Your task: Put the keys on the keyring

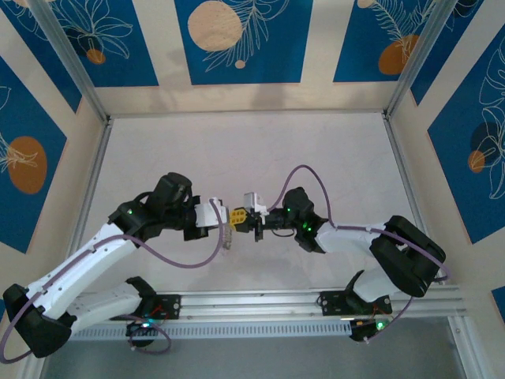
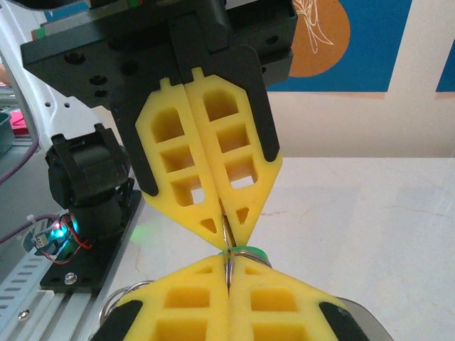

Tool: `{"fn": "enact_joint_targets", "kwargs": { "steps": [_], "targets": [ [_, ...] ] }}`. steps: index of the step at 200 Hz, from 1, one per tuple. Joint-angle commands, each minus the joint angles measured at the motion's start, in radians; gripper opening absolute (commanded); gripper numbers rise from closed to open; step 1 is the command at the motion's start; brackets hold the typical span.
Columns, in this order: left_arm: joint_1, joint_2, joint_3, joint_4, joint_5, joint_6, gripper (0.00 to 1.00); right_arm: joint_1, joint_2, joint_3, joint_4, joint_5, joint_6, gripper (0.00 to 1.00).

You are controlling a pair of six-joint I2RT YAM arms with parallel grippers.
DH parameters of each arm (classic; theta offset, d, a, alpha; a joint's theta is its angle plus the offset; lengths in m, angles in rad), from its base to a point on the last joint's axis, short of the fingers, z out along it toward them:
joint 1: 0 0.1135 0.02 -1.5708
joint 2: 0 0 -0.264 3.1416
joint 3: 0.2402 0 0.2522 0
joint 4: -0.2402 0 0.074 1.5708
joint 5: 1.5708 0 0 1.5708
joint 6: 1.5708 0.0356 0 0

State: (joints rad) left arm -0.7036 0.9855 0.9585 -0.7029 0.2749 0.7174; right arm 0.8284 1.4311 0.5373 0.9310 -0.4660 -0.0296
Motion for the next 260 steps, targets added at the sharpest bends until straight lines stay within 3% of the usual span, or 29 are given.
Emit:
{"fn": "enact_joint_targets", "kwargs": {
  "steps": [1,57,103,137,163,183,260],
  "targets": [
    [-0.007,-0.010,-0.001,0.029,-0.029,0.019,0.00,0.010,-0.011,-0.016,0.081,0.010,0.015,0.00],
    [-0.003,-0.005,-0.082,0.092,0.008,-0.031,0.00,-0.002,-0.045,-0.082,0.291,0.008,0.040,0.00],
    [-0.013,0.022,-0.097,0.134,0.136,-0.050,0.00,0.002,-0.053,-0.087,0.343,0.041,0.053,0.00],
    [-0.030,0.009,-0.129,0.206,0.159,-0.062,0.00,0.009,-0.055,-0.083,0.364,0.064,0.080,0.00],
    [-0.030,-0.027,-0.142,0.261,0.193,-0.109,0.18,0.014,-0.040,-0.086,0.374,0.065,0.081,0.00],
    [-0.028,-0.081,-0.153,0.262,0.166,-0.101,0.25,0.013,-0.041,-0.099,0.376,0.071,0.073,0.00],
    [-0.015,-0.194,-0.140,0.162,0.068,-0.060,0.32,-0.009,-0.063,-0.100,0.346,-0.036,0.055,0.00]
  ]
}}
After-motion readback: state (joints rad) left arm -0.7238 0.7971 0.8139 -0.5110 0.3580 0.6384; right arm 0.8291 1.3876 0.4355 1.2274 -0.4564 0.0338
